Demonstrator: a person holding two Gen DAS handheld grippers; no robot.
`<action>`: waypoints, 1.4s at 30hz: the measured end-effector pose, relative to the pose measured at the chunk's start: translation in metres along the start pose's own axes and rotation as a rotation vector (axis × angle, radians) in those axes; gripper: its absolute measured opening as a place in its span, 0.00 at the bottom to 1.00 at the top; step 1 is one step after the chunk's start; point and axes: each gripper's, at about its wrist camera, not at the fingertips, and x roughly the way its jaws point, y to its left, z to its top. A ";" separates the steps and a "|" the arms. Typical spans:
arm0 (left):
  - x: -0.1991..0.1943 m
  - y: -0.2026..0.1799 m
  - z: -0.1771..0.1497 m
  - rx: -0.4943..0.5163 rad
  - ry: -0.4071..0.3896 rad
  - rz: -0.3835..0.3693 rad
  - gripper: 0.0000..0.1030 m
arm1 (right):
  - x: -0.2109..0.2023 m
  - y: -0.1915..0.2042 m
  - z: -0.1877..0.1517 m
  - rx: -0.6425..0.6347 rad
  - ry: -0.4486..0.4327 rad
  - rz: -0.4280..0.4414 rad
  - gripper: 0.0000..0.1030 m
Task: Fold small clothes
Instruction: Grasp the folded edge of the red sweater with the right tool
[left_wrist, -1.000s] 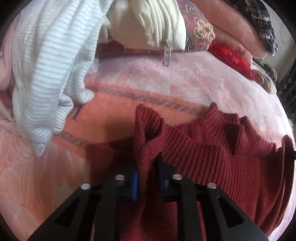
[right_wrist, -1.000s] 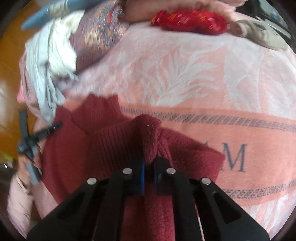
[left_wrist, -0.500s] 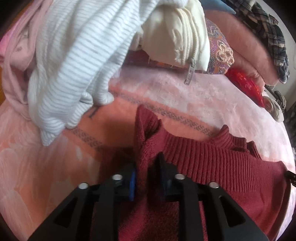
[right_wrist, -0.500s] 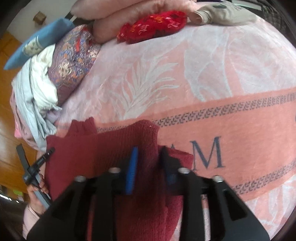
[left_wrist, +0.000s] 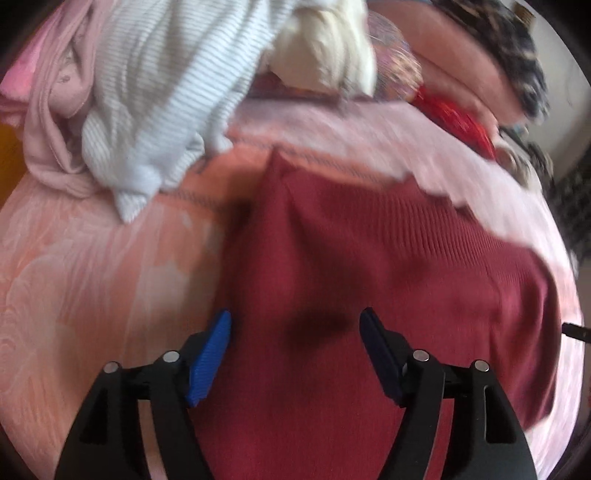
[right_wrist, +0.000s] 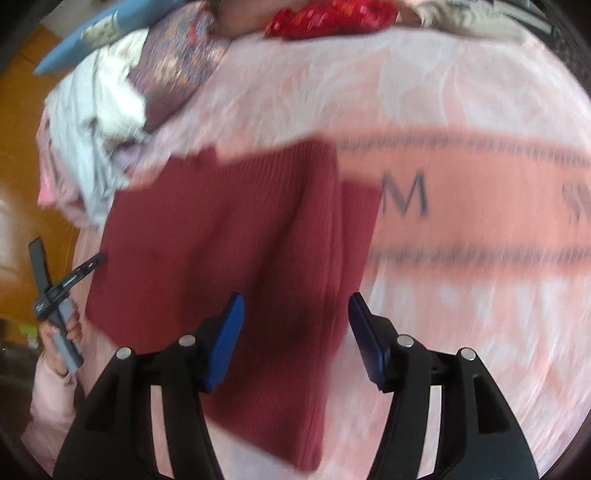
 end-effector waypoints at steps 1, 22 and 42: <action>-0.003 -0.002 -0.007 0.016 0.001 -0.001 0.72 | 0.000 0.001 -0.011 -0.008 0.012 0.000 0.57; -0.002 -0.008 -0.049 0.089 0.014 0.007 0.79 | 0.018 -0.024 -0.092 -0.009 0.124 0.056 0.08; -0.046 -0.046 -0.023 0.048 -0.025 -0.224 0.78 | -0.015 -0.006 -0.023 -0.027 0.010 -0.029 0.59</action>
